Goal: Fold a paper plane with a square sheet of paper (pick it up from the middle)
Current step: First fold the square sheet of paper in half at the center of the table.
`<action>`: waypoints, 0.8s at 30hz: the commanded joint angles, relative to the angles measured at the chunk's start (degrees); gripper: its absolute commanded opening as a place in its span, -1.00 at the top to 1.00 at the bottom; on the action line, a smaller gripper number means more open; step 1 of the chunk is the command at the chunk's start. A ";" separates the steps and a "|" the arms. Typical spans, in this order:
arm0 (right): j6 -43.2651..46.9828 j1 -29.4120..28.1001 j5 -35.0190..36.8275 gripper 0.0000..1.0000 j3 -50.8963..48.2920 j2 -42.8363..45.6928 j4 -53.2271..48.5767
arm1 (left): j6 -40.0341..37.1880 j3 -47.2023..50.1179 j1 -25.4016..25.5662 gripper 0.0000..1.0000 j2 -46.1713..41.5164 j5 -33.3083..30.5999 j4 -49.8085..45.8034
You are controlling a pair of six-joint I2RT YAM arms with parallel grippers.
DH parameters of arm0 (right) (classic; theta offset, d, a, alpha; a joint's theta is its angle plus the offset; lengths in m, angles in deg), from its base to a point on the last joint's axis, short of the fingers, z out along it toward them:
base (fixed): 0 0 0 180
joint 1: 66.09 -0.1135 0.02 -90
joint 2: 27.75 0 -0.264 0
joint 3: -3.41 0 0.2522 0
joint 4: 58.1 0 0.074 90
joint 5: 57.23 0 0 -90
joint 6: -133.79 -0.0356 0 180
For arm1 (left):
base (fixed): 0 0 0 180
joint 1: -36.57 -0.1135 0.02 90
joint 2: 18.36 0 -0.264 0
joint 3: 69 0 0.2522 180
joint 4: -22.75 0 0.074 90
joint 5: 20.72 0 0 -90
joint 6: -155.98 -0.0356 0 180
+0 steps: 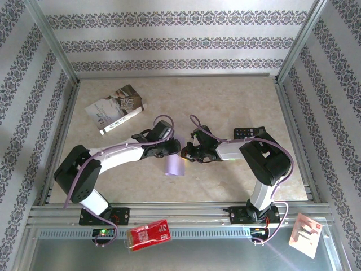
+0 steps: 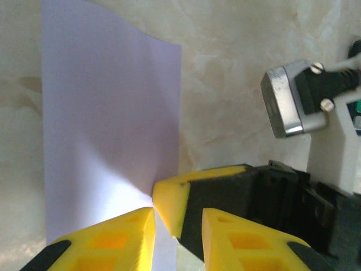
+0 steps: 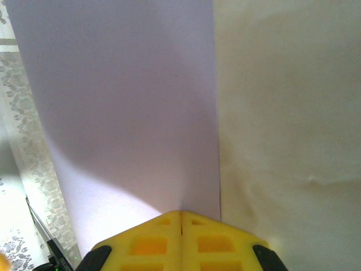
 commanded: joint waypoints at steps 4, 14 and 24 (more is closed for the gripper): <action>0.25 -0.40 9.86 1.00 -4.18 -6.59 -12.63 | -1.23 1.71 -2.92 0.50 4.74 4.44 4.72; 0.55 -0.37 10.28 1.00 -4.44 -6.51 -13.16 | -2.50 6.71 -6.49 0.52 6.96 5.35 7.20; 0.86 -0.27 10.57 1.00 -4.80 -5.81 -13.34 | -3.25 0.95 -7.42 0.42 4.74 11.08 7.74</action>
